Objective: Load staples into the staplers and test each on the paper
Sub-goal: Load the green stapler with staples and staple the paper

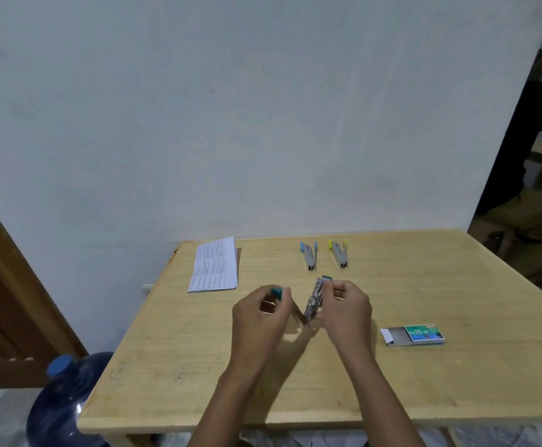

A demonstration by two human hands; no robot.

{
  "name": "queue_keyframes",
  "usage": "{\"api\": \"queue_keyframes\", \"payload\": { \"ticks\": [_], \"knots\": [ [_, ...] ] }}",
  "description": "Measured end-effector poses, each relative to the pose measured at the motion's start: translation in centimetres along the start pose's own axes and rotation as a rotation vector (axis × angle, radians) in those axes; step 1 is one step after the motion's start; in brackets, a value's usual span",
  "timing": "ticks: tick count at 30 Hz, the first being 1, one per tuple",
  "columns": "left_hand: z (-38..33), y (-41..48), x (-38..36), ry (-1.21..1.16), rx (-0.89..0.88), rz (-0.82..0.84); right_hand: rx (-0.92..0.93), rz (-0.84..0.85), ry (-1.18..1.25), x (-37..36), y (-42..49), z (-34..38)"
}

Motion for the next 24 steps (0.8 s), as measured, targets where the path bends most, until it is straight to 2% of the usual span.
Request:
{"api": "queue_keyframes", "payload": {
  "ticks": [4, 7, 9, 11, 12, 15, 17, 19, 24],
  "knots": [
    [0.5, -0.3, 1.0, -0.214, 0.231, 0.078, -0.122, 0.024, 0.171, 1.4, 1.0, -0.3],
    [1.0, -0.8, 1.3, -0.513, 0.624, 0.19, -0.215, 0.089, 0.359, 1.7, 1.1, -0.2],
    [0.8, -1.6, 1.1, -0.56, 0.79, 0.335, -0.243, 0.183, 0.423, 1.8, 0.8, 0.3],
    [0.5, -2.2, 0.6, -0.485, 0.809, 0.512, -0.209, 0.3, 0.436, 1.6, 0.2, 1.0],
    [0.4, -2.4, 0.1, -0.531, 0.812, 0.55, -0.193, 0.357, 0.448, 1.4, -0.1, 1.3],
    [-0.1, -2.7, -1.5, -0.821, 0.841, 0.449, -0.156, 0.483, 0.436, 0.6, -1.0, 1.7],
    [0.2, -2.5, -2.4, -0.947, 0.785, 0.356, -0.087, 0.437, 0.308, 0.1, -1.3, 1.8],
    [0.7, -2.3, -2.8, -1.015, 0.75, 0.323, 0.021, 0.317, 0.197, 0.1, -1.4, 1.9],
    [1.0, -2.3, -3.0, -0.942, 0.732, 0.309, 0.376, 0.175, -0.063, 1.1, -2.3, 2.1]
  ]
}}
Point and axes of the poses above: each hand's wrist, its own y-axis towards the middle knuckle, its own x-axis out of the back of the hand, z = x × y, the point moved 3 cm from there along y, towards the middle knuckle, and after that the axes turned 14 degrees about -y, right-handed, at the moved point
